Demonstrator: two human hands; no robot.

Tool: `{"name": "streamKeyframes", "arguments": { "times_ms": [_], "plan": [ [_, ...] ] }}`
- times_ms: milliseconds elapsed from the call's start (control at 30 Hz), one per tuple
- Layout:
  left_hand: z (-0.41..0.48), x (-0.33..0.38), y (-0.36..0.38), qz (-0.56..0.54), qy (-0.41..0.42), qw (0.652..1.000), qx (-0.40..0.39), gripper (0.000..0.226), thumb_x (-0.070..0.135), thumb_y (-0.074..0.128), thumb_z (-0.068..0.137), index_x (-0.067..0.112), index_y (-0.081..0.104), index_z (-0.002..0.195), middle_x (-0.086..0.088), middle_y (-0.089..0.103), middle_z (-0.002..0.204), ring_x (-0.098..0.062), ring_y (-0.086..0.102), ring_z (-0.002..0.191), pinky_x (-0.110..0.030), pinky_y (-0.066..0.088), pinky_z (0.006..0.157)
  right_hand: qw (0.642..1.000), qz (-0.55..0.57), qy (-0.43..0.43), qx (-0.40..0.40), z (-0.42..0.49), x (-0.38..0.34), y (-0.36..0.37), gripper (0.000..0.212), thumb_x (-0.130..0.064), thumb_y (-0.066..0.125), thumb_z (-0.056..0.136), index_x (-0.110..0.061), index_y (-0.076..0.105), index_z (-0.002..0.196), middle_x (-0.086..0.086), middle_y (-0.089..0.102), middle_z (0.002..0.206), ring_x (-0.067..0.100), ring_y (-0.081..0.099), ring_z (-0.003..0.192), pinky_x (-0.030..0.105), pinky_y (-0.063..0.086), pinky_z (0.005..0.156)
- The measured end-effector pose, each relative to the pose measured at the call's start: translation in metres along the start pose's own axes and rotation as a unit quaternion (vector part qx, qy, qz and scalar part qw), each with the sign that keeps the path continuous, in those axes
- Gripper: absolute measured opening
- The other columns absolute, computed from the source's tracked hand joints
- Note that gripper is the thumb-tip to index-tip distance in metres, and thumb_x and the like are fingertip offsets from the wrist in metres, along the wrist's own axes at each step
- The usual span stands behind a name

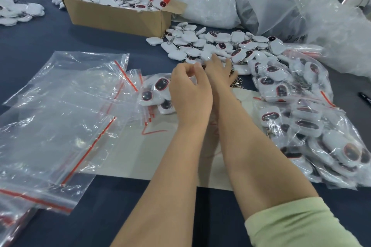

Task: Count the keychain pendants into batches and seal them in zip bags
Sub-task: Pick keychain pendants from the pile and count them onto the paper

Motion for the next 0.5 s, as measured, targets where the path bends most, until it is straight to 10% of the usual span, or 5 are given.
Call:
{"name": "streamKeyframes", "arguments": {
  "times_ms": [133,233,367,500],
  "plan": [
    [0.0,0.001,-0.002,-0.01,-0.001,1.0,0.004,0.012,0.021,0.051,0.095,0.016,0.051,0.084,0.002,0.059,0.087,-0.012,0.053,0.084,-0.014,0.035,0.072,0.984,0.114,-0.025,0.137,-0.01,0.003,-0.027,0.041,-0.026,0.042,0.098,-0.011,0.048,0.136,0.005,0.037,0.15,0.025,0.025,0.142,0.039,0.018,0.116],
    [0.0,0.003,-0.002,-0.004,0.001,1.0,0.005,0.014,0.021,0.051,0.095,0.018,0.049,0.082,0.004,0.057,0.084,-0.012,0.052,0.082,-0.013,0.035,0.069,0.886,0.411,0.022,0.213,-0.027,0.02,-0.05,0.024,-0.021,0.056,0.095,-0.007,0.051,0.113,0.01,0.056,0.118,0.021,0.056,0.106,0.02,0.041,0.086],
    [-0.001,0.002,0.0,-0.002,0.0,1.0,-0.005,0.014,0.022,0.051,0.095,0.017,0.05,0.082,0.004,0.056,0.084,-0.012,0.051,0.081,-0.015,0.035,0.071,0.655,0.744,0.07,0.107,-0.035,0.033,-0.045,0.016,0.001,0.06,0.091,-0.003,0.046,0.098,0.01,0.05,0.096,0.02,0.063,0.076,0.022,0.059,0.066],
    [-0.001,0.002,0.001,0.001,0.002,1.0,-0.007,0.014,0.023,0.051,0.095,0.017,0.051,0.082,0.004,0.057,0.084,-0.012,0.052,0.081,-0.017,0.036,0.072,0.642,0.763,0.071,0.025,-0.047,0.038,-0.03,0.013,0.006,0.055,0.092,-0.001,0.056,0.082,0.009,0.058,0.082,0.018,0.06,0.072,0.025,0.057,0.067]
  ]
}}
Point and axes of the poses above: each hand's wrist, its own z-axis towards the middle knuckle, its own y-axis out of the palm, x = y × z, the point moved 8 cm from there along z, towards the middle knuckle
